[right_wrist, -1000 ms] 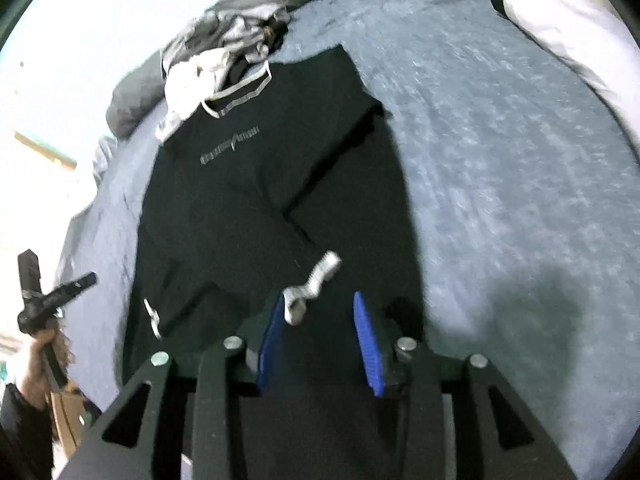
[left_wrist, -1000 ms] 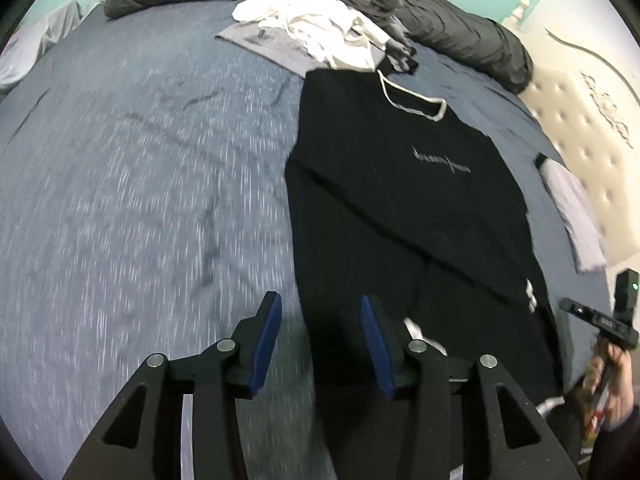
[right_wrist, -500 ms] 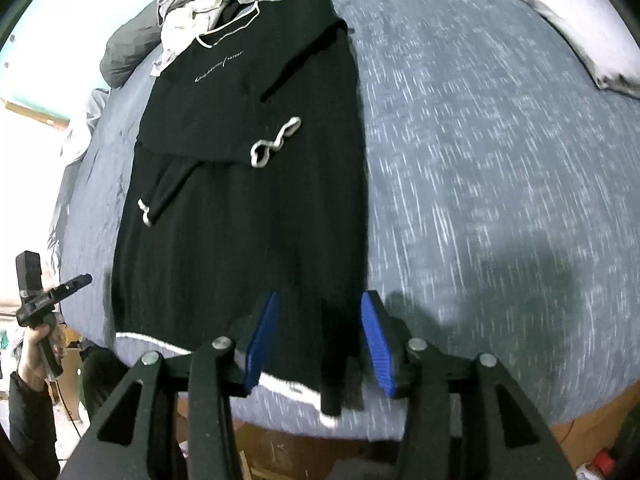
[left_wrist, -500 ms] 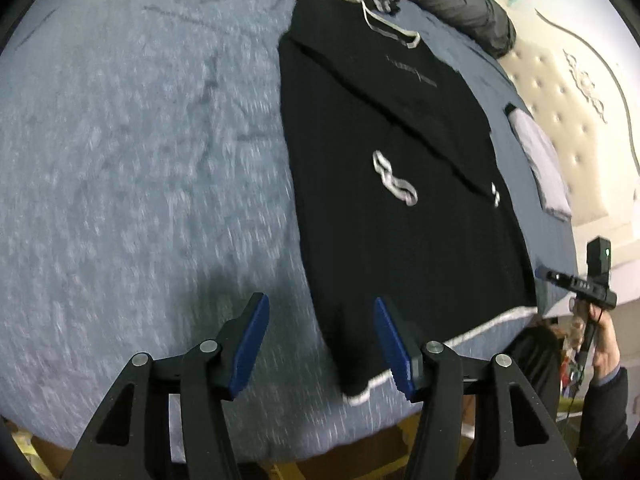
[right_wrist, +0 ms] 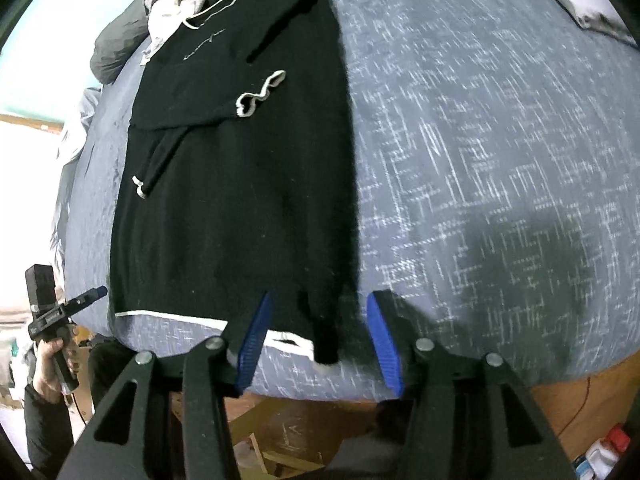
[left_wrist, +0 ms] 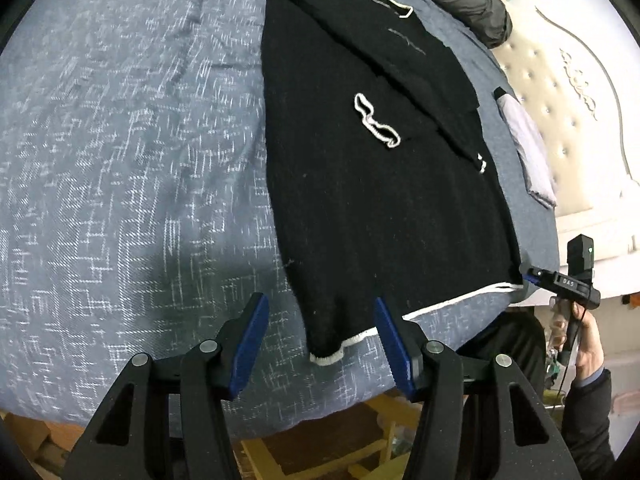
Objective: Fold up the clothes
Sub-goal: 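Open both tools and move them to the white-trimmed hem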
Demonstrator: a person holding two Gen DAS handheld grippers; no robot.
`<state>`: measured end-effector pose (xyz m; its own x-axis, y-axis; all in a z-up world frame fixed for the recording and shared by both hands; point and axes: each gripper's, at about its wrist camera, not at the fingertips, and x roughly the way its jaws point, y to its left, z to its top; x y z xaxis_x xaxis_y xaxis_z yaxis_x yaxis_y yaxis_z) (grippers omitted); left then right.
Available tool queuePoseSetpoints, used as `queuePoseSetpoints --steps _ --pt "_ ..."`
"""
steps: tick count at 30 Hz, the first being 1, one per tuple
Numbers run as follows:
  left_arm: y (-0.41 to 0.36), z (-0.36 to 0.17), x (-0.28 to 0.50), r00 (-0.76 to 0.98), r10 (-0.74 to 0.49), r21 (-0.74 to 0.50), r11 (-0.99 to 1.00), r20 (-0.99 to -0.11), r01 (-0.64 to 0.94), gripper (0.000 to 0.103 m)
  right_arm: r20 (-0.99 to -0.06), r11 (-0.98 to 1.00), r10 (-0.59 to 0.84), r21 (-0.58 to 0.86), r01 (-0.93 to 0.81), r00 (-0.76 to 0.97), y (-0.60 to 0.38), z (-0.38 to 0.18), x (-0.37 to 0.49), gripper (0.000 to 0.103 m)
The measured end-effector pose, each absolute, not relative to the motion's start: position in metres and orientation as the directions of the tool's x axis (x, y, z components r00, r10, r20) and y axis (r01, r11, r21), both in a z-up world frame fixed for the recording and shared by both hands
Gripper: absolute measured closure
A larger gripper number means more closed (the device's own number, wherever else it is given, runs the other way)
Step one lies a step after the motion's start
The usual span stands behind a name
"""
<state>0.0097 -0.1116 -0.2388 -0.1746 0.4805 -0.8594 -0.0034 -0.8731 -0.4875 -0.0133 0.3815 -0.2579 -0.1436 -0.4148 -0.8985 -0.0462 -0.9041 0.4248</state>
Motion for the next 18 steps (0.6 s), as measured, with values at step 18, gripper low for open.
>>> queuePoseSetpoints --steps 18 --pt "-0.092 -0.261 0.004 -0.137 0.488 -0.493 -0.870 -0.862 -0.001 0.045 -0.892 -0.896 -0.441 0.443 0.001 -0.096 0.357 -0.274 -0.019 0.053"
